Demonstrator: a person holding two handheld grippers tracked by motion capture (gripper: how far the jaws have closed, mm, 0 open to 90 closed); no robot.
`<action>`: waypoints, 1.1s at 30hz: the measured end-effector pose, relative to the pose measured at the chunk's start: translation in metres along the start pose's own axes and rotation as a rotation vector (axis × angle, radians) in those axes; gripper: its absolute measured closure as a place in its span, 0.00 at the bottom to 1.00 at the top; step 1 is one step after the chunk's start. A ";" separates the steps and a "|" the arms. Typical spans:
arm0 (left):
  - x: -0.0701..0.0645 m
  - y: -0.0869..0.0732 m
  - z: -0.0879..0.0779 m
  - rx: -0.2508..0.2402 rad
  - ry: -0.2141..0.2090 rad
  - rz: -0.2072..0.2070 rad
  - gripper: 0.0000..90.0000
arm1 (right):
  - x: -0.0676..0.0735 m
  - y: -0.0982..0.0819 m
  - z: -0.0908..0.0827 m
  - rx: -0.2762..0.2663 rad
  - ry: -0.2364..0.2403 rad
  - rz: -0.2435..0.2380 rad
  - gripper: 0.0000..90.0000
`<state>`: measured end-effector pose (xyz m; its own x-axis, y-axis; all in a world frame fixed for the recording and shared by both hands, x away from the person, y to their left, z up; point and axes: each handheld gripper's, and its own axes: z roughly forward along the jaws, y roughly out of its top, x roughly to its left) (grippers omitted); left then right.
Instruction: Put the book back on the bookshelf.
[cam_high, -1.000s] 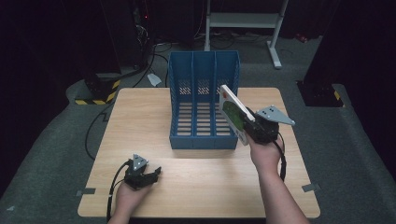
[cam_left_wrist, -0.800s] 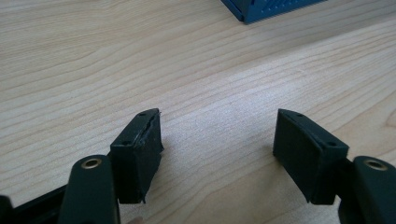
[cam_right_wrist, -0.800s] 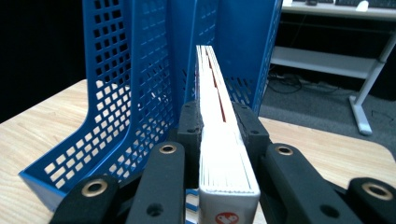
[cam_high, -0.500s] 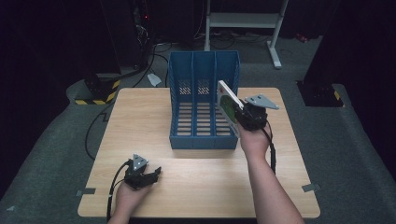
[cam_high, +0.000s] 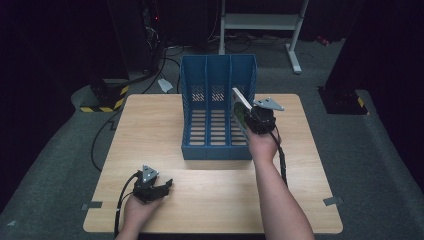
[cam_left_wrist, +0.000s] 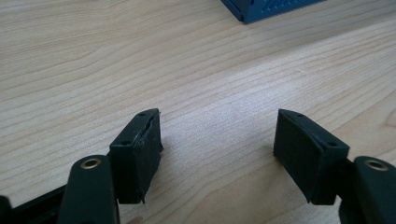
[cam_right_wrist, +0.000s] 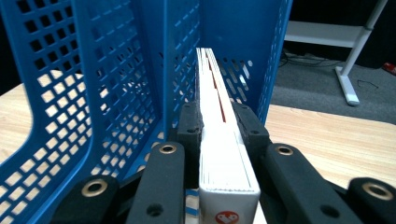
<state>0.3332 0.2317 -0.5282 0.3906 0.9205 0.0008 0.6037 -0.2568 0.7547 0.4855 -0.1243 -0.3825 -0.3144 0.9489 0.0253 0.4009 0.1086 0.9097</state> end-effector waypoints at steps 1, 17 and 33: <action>0.000 0.000 0.000 0.000 0.000 0.000 0.36 | 0.000 -0.001 0.003 0.004 -0.004 0.003 0.84; 0.000 0.000 0.000 -0.001 0.000 0.000 0.36 | 0.008 -0.017 0.031 0.045 -0.029 -0.013 0.84; 0.000 0.000 0.000 -0.001 0.000 0.000 0.36 | 0.009 -0.031 0.027 0.074 -0.022 -0.036 0.83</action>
<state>0.3331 0.2317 -0.5283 0.3902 0.9207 0.0009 0.6034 -0.2564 0.7551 0.4936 -0.1113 -0.4217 -0.3113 0.9502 -0.0172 0.4519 0.1639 0.8769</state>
